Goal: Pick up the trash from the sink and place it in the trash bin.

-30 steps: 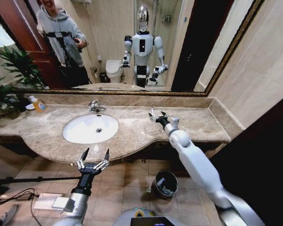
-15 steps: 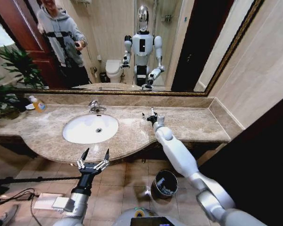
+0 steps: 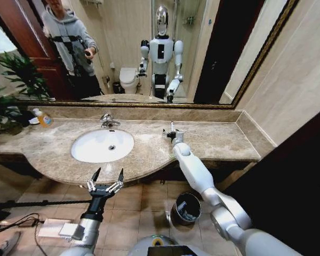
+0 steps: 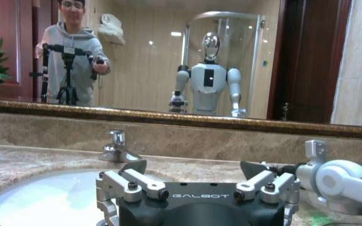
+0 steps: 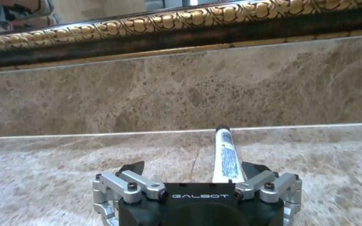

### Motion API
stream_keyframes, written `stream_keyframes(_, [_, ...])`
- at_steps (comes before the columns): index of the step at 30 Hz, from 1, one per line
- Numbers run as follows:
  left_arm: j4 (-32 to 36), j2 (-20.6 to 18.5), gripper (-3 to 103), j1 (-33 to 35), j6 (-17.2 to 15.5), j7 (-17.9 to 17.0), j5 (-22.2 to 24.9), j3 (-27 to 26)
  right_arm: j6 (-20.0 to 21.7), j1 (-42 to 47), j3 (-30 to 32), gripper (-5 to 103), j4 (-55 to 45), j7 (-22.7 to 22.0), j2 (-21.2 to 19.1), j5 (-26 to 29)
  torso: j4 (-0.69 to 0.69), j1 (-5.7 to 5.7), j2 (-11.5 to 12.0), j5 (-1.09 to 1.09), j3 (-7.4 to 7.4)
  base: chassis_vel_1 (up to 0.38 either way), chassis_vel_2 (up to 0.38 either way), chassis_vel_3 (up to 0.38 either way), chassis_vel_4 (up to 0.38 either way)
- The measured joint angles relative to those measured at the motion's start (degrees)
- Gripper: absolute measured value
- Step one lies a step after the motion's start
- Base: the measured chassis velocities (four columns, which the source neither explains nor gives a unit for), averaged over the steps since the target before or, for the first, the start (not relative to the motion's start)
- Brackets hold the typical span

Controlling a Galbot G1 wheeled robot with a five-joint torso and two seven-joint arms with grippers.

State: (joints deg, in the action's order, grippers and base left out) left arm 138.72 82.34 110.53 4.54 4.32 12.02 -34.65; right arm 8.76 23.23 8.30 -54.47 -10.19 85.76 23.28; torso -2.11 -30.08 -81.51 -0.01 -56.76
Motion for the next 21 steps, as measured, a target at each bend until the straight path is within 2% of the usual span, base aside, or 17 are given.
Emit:
stream_keyframes(11, [0.0, 0.0, 100, 0.0, 0.0, 0.0, 0.0, 0.0, -1.91, -4.25, 1.95, 99, 7.38, 2.29, 1.56, -2.1, 0.0, 0.0, 0.0, 0.0, 0.0, 0.0, 0.0, 0.0, 0.0])
stream_keyframes(13, [0.0, 0.0, 100, 0.0, 0.0, 0.0, 0.0, 0.0, -2.33, -4.43, 2.18, 92, 8.54, 2.45, 1.62, -2.55, 0.0, 0.0, 0.0, 0.0, 0.0, 0.0, 0.0, 0.0, 0.0])
stream_keyframes(14, [0.0, 0.0, 100, 0.0, 0.0, 0.0, 0.0, 0.0, -2.33, -4.43, 2.18, 92, 8.54, 2.45, 1.62, -2.55, 0.0, 0.0, 0.0, 0.0, 0.0, 0.0, 0.0, 0.0, 0.0])
stream_keyframes(18, [0.0, 0.0, 100, 0.0, 0.0, 0.0, 0.0, 0.0, -2.35, -4.58, 2.3, 76, 9.25, 2.33, 1.68, -2.87, 0.0, 0.0, 0.0, 0.0, 0.0, 0.0, 0.0, 0.0, 0.0])
stream_keyframes(21, [0.0, 0.0, 100, 0.0, 0.0, 0.0, 0.0, 0.0, -2.6, -4.68, 2.29, 72, 9.59, 2.25, 1.71, -2.95, 0.0, 0.0, 0.0, 0.0, 0.01, 0.0, 0.0, 0.0, 0.0])
